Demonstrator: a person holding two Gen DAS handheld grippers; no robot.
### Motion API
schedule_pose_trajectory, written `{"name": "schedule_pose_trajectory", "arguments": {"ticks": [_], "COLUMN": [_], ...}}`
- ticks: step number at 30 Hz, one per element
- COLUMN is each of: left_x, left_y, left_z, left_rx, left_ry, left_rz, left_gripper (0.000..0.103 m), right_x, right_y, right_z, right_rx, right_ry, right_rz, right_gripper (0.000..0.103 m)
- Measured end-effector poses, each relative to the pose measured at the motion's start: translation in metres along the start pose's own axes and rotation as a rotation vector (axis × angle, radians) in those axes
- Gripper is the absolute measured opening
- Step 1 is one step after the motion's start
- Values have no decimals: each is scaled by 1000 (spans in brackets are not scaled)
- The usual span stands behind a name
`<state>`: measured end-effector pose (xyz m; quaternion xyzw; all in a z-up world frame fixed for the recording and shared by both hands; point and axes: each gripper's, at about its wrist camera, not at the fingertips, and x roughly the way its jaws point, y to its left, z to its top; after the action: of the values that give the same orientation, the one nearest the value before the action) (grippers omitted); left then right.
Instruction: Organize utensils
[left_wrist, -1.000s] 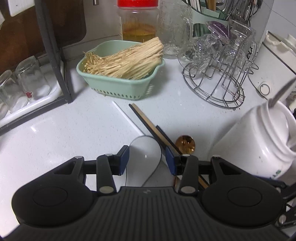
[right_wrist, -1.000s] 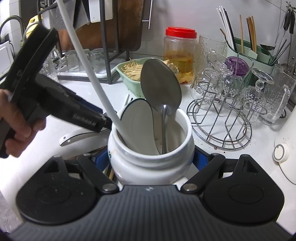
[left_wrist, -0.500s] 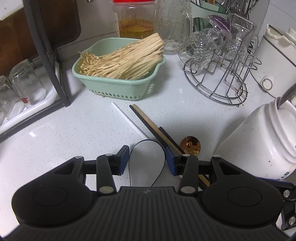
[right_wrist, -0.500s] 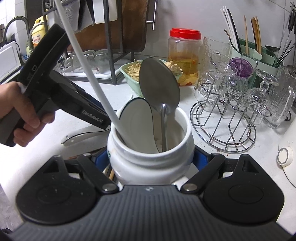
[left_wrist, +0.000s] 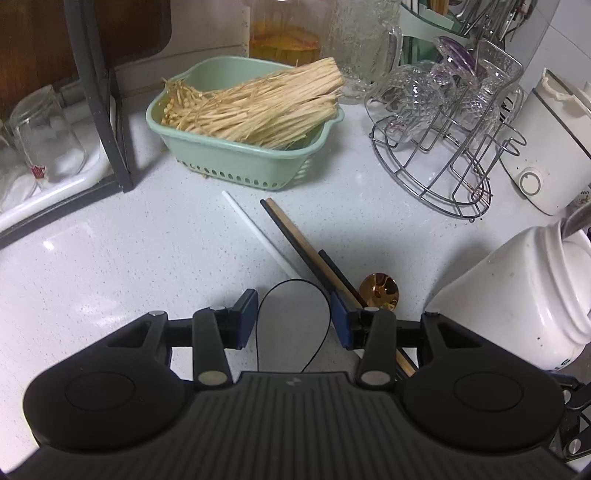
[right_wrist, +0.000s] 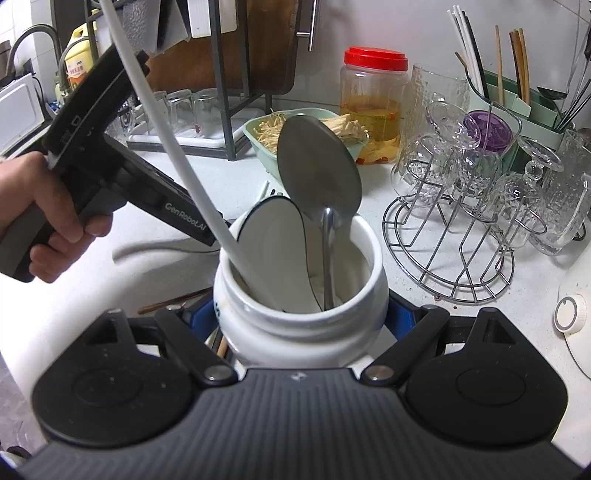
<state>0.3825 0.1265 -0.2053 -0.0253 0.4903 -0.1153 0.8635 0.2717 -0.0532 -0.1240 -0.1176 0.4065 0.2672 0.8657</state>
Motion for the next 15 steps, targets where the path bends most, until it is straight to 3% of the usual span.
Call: {"name": "schedule_pose_trajectory", "arguments": {"ticks": [15], "left_x": [7], "left_y": [2], "left_z": [10], "left_rx": [11], "left_ry": [41], "left_rz": [-15], "left_gripper": [49], "right_x": [2], "right_y": [0], "right_z": [3], "right_rx": [3], "right_ry": [17], "right_rz": [-3], "right_gripper": [91]}}
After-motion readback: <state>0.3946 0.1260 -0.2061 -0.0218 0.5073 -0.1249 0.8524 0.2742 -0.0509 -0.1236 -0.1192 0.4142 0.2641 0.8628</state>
